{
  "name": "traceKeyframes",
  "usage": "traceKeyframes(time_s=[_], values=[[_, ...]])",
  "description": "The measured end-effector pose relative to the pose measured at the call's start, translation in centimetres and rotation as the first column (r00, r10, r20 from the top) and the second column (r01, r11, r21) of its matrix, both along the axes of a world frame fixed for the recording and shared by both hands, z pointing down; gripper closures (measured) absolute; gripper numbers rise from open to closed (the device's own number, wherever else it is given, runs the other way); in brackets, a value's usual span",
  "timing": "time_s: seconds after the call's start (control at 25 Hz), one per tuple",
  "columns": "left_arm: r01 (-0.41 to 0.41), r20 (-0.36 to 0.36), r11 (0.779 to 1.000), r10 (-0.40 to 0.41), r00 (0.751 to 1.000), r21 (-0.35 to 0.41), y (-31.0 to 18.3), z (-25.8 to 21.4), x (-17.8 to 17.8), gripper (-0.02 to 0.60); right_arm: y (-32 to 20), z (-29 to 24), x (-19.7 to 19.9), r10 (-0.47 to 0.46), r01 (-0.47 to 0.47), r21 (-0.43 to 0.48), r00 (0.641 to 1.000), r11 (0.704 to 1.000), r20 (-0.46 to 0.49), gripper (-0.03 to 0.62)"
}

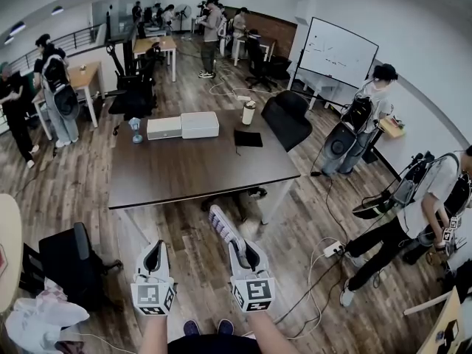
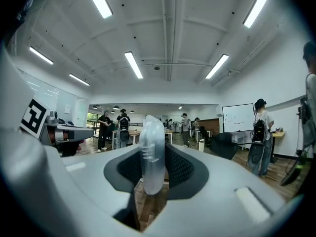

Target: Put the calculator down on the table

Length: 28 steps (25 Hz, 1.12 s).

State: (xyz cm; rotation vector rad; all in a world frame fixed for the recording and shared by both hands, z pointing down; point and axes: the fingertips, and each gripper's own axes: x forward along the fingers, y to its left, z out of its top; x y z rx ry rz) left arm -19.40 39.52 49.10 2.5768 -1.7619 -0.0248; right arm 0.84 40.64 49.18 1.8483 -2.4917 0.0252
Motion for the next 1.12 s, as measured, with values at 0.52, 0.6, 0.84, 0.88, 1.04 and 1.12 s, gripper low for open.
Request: traceKeyframes(time_s=[0.52,0.6,0.84,0.88,1.04,1.12], values=[[-0.048,0.002,0.998,0.048,0.999,0.041,0.7,-0.5,4.9,0.586,0.4,0.2,3.8,-0.015,0.015,0.011,1.000,1.000,0.000,0.477],[-0.049,0.003,0.998,0.049,0.999,0.044,0.9,-0.6,5.8,0.586,0.6,0.3,4.8,-0.013,0.013,0.011,1.000,1.000,0.001,0.477],[-0.045,0.027,0.998,0.044,0.999,0.052,2.5,-1.2,8.6,0.586,1.6,0.9,8.3,-0.009,0.009,0.001,1.000,1.000,0.023,0.477],[-0.046,0.035,0.998,0.044,0.998,0.051,2.9,-1.3,8.9,0.586,1.7,1.0,8.6,-0.010,0.010,-0.002,1.000,1.000,0.025,0.477],[-0.022,0.041,0.999,0.020,0.999,0.049,3.5,-1.1,9.1,0.586,1.9,1.6,9.6,-0.014,0.015,-0.012,0.999,1.000,0.039,0.477],[-0.003,0.061,0.999,0.000,0.998,0.053,3.6,-1.2,9.2,0.586,2.0,1.8,9.9,-0.019,0.020,-0.014,0.999,1.000,0.037,0.477]])
